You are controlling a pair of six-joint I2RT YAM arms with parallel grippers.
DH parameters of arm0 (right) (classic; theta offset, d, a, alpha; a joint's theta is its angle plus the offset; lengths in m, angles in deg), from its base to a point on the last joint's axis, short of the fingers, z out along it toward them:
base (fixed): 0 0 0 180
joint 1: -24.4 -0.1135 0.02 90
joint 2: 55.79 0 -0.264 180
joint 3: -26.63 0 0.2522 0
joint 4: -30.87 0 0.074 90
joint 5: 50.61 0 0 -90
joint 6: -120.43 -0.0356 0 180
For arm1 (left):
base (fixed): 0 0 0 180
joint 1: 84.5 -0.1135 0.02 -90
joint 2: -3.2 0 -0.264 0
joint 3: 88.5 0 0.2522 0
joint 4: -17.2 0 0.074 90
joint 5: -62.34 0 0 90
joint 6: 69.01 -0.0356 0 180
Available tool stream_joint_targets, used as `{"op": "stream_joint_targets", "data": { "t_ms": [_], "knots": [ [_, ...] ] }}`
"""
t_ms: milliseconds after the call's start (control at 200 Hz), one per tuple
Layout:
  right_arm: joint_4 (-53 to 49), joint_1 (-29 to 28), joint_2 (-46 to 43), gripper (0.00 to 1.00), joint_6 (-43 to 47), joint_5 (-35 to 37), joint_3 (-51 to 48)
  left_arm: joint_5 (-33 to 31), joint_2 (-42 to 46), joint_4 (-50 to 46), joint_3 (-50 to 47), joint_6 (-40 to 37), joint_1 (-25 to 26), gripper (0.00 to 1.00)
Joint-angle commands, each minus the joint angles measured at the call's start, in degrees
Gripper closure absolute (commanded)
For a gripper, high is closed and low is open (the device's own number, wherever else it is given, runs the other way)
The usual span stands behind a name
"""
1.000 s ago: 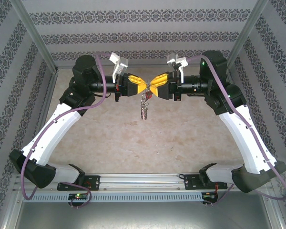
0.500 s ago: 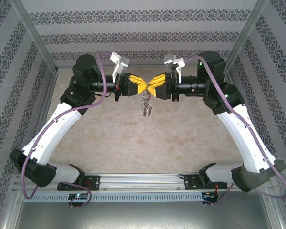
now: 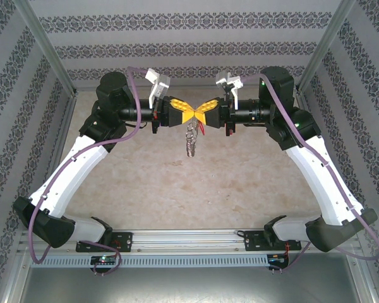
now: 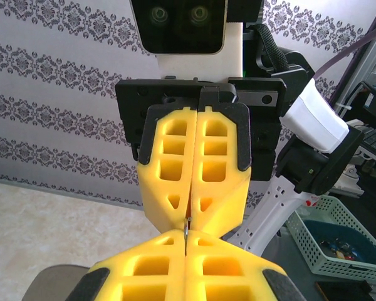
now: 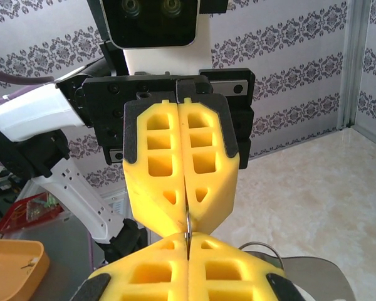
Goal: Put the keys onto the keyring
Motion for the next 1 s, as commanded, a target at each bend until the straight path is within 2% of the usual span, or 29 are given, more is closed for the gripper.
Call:
{"op": "stream_joint_targets", "data": {
  "t_ms": [0, 220, 260, 340, 490, 590, 744, 999],
  "knots": [
    [0.1, -0.4, 0.4, 1.0, 1.8, 0.0, -0.1, 0.6, -0.4, 4.8, 2.7, -0.2, -0.3, 1.0],
    [-0.2, 0.1, -0.6, 1.0, 4.0, 2.5, -0.1, 0.4, -0.9, 1.8, 4.0, -2.1, -0.3, 1.0],
    [-1.3, 0.2, -0.8, 1.0, 5.5, 3.7, 0.3, -0.3, -0.5, -0.7, 4.4, -4.1, -0.2, 0.95],
    [-5.8, 0.2, -0.7, 1.0, 9.8, 6.4, 2.4, -2.7, -0.1, -9.2, 6.5, -10.4, -0.3, 0.85],
    [-11.9, 0.2, -0.3, 1.0, 16.2, 9.9, 5.3, -9.7, -1.7, -31.1, 14.5, -25.9, 0.9, 0.78],
    [-14.6, -0.1, 0.4, 1.0, 19.1, 11.7, 6.8, -14.6, -3.4, -40.1, 18.6, -32.6, 2.8, 0.74],
    [-20.0, -2.2, 1.8, 1.0, 24.9, 15.6, 9.8, -19.3, -5.2, -44.4, 20.9, -36.1, 5.0, 0.73],
    [-25.5, -4.7, 3.7, 1.0, 30.7, 20.3, 12.9, -21.9, -7.9, -46.3, 23.2, -36.2, 6.8, 0.72]
  ]
}}
